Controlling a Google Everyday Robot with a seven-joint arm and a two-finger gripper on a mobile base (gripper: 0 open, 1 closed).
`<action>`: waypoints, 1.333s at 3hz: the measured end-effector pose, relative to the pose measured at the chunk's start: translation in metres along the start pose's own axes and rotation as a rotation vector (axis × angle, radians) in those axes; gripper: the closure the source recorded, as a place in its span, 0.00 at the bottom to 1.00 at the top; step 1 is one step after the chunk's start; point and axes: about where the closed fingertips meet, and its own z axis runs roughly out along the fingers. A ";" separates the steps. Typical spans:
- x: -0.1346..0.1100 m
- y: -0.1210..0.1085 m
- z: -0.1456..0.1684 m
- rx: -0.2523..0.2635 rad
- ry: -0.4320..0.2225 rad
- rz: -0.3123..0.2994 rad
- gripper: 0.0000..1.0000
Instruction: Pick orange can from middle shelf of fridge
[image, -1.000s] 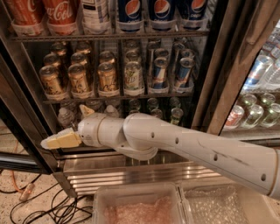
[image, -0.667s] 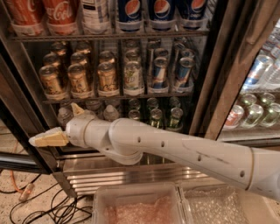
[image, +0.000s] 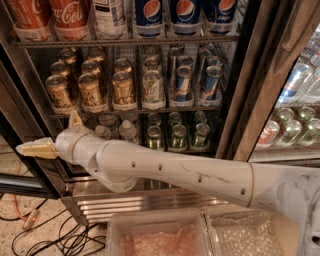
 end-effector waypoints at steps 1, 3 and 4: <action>-0.004 -0.004 0.008 0.084 -0.005 0.004 0.00; -0.007 -0.015 0.010 0.265 0.001 0.017 0.00; -0.009 -0.018 0.016 0.345 0.035 -0.012 0.00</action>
Offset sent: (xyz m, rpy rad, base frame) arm 0.0215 -0.0094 0.0058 0.0233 0.0171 -0.3105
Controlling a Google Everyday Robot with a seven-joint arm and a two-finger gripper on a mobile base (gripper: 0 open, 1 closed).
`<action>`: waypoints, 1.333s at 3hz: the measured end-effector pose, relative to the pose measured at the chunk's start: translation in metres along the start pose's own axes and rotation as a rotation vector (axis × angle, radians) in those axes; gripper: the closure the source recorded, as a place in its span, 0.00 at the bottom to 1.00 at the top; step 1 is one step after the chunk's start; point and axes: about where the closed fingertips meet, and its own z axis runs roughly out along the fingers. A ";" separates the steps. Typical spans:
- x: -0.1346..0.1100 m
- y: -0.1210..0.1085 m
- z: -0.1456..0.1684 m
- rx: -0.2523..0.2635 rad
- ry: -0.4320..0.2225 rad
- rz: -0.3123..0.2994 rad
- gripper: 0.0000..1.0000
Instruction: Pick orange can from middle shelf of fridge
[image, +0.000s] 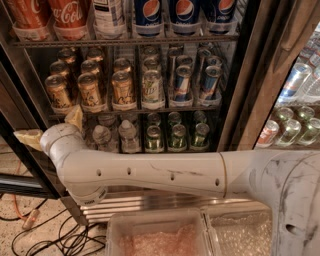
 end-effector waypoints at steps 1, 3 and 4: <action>0.000 0.000 0.000 0.000 0.000 0.000 0.00; -0.006 0.004 0.007 0.021 -0.052 0.045 0.09; -0.007 0.001 0.011 0.045 -0.066 0.043 0.14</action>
Offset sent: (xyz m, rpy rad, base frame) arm 0.0032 0.0074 0.0044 0.1092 0.0000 -0.0177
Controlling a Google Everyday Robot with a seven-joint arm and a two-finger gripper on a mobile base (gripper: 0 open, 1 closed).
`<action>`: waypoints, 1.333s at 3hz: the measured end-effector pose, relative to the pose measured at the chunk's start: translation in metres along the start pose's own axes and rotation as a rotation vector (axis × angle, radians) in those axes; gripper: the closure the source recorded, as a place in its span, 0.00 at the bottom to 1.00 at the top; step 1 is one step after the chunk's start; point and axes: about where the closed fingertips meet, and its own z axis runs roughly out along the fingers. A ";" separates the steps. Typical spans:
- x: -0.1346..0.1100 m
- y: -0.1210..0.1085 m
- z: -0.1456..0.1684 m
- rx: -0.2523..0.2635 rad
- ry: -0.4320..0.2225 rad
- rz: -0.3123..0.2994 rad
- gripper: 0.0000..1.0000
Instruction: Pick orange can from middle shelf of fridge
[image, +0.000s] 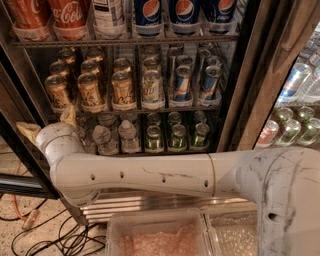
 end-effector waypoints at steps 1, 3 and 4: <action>-0.001 -0.004 0.003 0.019 -0.009 -0.007 0.14; 0.002 -0.020 0.003 0.079 -0.002 -0.027 0.39; 0.006 -0.032 0.004 0.123 0.007 -0.037 0.39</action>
Offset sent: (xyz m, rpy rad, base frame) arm 0.0115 -0.0123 -0.0017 -0.0180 -0.0198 -0.0749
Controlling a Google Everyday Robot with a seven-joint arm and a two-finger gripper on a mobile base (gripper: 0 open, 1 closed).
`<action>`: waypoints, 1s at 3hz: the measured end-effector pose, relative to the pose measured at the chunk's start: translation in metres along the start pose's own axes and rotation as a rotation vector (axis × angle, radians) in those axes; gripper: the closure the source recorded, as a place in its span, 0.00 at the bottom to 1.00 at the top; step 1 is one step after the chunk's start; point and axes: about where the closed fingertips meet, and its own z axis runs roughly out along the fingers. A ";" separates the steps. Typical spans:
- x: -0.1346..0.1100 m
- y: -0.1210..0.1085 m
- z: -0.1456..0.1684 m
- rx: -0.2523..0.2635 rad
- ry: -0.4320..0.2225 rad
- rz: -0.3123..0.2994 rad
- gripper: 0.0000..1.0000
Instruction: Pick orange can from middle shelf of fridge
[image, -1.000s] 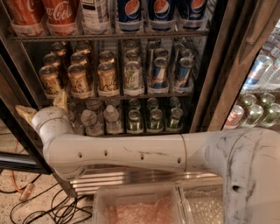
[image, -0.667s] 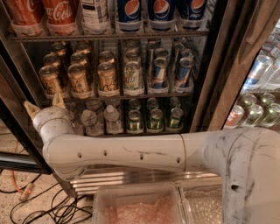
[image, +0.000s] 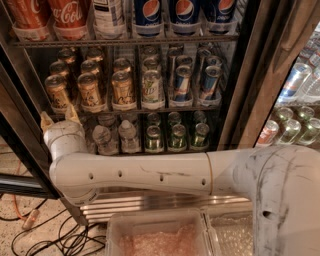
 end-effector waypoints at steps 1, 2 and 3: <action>-0.002 -0.007 0.010 0.039 -0.015 -0.001 0.40; -0.007 -0.005 0.022 0.051 -0.039 0.006 0.42; -0.010 -0.005 0.032 0.061 -0.053 0.013 0.37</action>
Offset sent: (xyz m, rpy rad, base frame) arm 0.0334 0.0143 0.0141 0.0431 -0.0588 -0.0602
